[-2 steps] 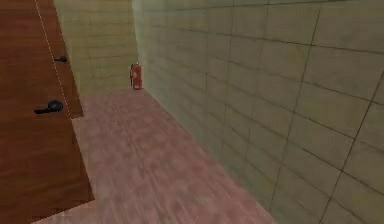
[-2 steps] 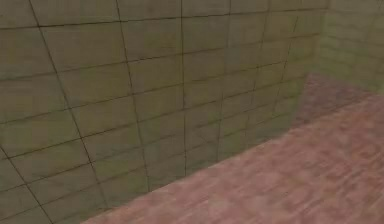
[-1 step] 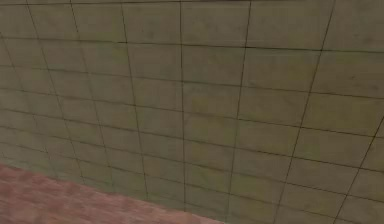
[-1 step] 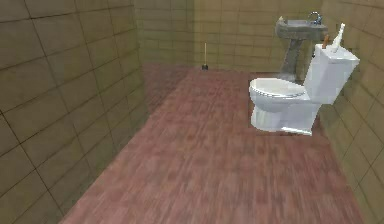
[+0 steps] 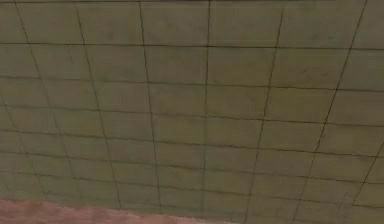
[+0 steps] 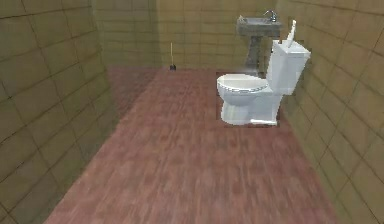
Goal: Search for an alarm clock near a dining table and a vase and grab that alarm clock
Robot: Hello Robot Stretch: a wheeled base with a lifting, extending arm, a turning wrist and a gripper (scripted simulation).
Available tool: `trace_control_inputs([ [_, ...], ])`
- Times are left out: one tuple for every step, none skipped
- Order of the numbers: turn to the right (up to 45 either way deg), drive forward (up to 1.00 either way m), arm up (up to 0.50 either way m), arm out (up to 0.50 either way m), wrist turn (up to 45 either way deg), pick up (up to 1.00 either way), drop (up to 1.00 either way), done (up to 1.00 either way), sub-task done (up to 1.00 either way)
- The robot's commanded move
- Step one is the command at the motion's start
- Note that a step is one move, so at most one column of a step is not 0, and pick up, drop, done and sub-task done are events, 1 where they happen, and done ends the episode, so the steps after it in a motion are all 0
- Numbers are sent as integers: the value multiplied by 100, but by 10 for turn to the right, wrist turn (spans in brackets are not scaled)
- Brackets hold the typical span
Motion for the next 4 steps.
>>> trace_control_inputs([
  [0, 20, 0, 0, 0, 0, 0, 0, 0],
  [450, 0, 0, 0, 0, 0, 0, 0, 0],
  [450, 0, 0, 0, 0, 0, 0, 0, 0],
  [0, 100, 0, 0, 0, 0, 0, 0, 0],
])
